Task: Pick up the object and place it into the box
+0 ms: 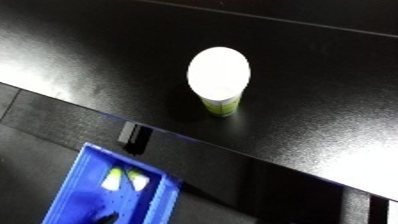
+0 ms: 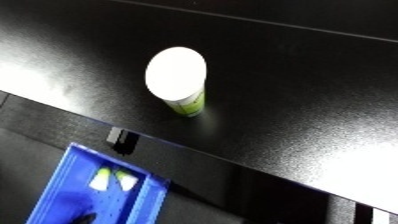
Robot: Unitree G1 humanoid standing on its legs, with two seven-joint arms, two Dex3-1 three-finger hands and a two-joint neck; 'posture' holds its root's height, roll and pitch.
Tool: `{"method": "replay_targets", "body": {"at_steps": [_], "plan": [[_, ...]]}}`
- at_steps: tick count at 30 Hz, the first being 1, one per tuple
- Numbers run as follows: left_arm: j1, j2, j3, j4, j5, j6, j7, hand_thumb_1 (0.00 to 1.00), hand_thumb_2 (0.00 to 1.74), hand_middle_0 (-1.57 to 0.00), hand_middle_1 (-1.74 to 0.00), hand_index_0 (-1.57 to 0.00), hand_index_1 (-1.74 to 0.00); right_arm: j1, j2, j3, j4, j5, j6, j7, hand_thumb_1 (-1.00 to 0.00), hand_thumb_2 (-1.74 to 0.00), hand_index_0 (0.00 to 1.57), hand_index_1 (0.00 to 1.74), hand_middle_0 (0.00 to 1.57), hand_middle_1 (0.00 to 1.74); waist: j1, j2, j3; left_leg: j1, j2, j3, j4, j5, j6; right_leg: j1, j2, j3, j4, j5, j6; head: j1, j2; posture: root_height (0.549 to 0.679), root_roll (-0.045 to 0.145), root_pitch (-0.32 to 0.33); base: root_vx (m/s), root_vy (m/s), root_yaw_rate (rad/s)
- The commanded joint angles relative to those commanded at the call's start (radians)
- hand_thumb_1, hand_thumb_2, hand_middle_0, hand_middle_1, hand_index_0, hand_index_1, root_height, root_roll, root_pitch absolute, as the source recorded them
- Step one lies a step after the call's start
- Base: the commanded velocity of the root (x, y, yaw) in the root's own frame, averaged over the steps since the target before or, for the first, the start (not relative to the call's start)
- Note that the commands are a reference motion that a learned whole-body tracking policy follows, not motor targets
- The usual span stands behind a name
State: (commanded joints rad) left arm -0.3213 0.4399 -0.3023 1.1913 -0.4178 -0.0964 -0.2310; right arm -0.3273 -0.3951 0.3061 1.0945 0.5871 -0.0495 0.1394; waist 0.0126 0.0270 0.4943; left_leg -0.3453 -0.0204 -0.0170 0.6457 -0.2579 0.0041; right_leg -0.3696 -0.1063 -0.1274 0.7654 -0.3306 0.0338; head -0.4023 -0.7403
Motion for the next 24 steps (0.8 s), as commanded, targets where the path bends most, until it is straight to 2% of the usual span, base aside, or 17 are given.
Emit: {"method": "replay_targets", "body": {"at_steps": [8, 18, 21, 24], "plan": [[0.003, -0.007, 0.024, 0.008, -0.049, -0.035, -0.021, 0.00, 0.00, 0.00, 0.00, 0.00, 0.00, 0.008, 0.012, 0.001, 0.046, -0.011, -0.012, 0.012, 0.00, 0.00, 0.00, 0.00, 0.00, 0.00, 0.011, -0.004, -0.001, 0.021, 0.002, -0.004, -0.002, -0.008, 0.0033, 0.023, -0.0092, -0.009, -0.004, -0.006, 0.0026, -0.047, -0.048, 0.638, 0.040, -0.054, 0.021, 0.008, 0.019], [0.006, -0.010, 0.043, -0.092, -0.105, -0.097, -0.072, 0.00, 0.00, 0.00, 0.00, 0.00, 0.00, 0.024, 0.013, -0.005, 0.056, -0.008, -0.015, 0.013, 0.00, 0.00, 0.00, 0.00, 0.00, 0.00, 0.021, -0.004, 0.000, 0.027, 0.002, -0.007, -0.001, -0.016, 0.0043, 0.032, -0.0120, -0.014, -0.003, -0.009, 0.0071, -0.023, -0.038, 0.637, 0.035, -0.058, 0.004, 0.010, 0.019], [0.006, 0.001, 0.028, -0.170, -0.110, -0.056, -0.181, 0.00, 0.00, 0.00, 0.00, 0.00, 0.00, 0.033, 0.007, -0.011, 0.049, -0.009, -0.017, 0.014, 0.00, 0.00, 0.00, 0.00, 0.00, 0.00, 0.025, -0.001, 0.003, 0.028, 0.000, -0.010, -0.002, -0.019, 0.0050, 0.033, -0.0138, -0.014, -0.004, -0.007, 0.0108, -0.008, -0.020, 0.638, 0.034, -0.058, -0.001, 0.014, 0.023], [0.016, 0.028, -0.019, -0.324, -0.140, 0.051, -0.405, 0.00, 0.00, 0.00, 0.00, 0.00, 0.00, 0.048, -0.007, -0.021, 0.027, -0.012, -0.016, 0.014, 0.00, 0.00, 0.00, 0.00, 0.00, 0.00, 0.030, 0.007, 0.010, 0.030, -0.001, -0.013, -0.005, -0.023, 0.0069, 0.037, -0.0167, -0.014, -0.010, -0.002, 0.0166, 0.015, 0.007, 0.639, 0.033, -0.057, -0.010, 0.019, 0.005]]}}
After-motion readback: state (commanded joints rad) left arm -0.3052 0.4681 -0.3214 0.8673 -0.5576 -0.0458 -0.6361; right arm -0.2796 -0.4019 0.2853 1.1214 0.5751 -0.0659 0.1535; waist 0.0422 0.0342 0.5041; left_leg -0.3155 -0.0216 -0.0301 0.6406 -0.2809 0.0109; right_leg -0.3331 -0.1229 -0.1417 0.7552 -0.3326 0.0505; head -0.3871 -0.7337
